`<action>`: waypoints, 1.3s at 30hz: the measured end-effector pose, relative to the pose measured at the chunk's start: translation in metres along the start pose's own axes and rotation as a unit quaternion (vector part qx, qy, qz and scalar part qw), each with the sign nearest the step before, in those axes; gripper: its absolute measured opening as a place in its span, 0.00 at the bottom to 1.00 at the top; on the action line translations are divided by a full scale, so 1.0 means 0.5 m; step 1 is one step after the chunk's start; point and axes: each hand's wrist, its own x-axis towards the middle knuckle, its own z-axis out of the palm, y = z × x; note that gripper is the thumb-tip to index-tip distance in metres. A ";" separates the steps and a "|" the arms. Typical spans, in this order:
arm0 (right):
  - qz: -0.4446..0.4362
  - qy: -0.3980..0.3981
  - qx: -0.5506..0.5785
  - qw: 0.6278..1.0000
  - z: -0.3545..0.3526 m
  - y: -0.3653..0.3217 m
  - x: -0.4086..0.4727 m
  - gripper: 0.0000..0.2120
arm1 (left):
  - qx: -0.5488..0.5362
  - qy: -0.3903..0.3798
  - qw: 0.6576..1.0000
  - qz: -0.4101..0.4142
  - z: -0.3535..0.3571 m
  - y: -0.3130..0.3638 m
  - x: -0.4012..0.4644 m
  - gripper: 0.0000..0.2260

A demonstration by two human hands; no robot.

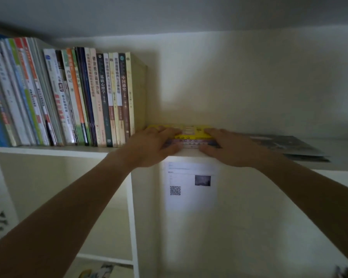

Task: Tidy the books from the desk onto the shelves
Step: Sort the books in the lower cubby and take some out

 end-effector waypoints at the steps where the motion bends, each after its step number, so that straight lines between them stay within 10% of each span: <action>1: -0.002 -0.010 0.011 1.000 -0.014 0.004 0.005 0.34 | 0.007 -0.015 1.000 -0.004 -0.013 0.000 0.009 0.26; 13: -0.125 0.085 -0.169 0.974 -0.060 0.056 0.042 0.22 | 0.293 -0.059 0.942 0.152 -0.048 0.035 0.047 0.28; 19: -0.009 0.343 0.164 0.925 -0.069 0.029 0.090 0.35 | 0.272 0.031 0.962 -0.019 -0.042 0.067 0.063 0.23; 25: 0.027 0.041 0.536 0.843 -0.040 -0.131 0.154 0.32 | 0.042 0.257 0.957 -0.127 -0.050 0.018 0.055 0.14; 30: -0.080 0.017 0.549 0.832 -0.005 -0.224 0.206 0.09 | 0.117 0.252 0.945 -0.172 -0.095 0.014 0.036 0.20; 33: -0.090 -0.013 0.554 0.827 0.003 -0.225 0.215 0.14 | 0.204 0.310 0.919 -0.135 -0.110 0.007 -0.003 0.24; 39: -0.194 0.065 0.473 0.857 0.023 -0.238 0.203 0.35 | 0.048 0.425 0.898 -0.105 -0.056 -0.049 -0.056 0.24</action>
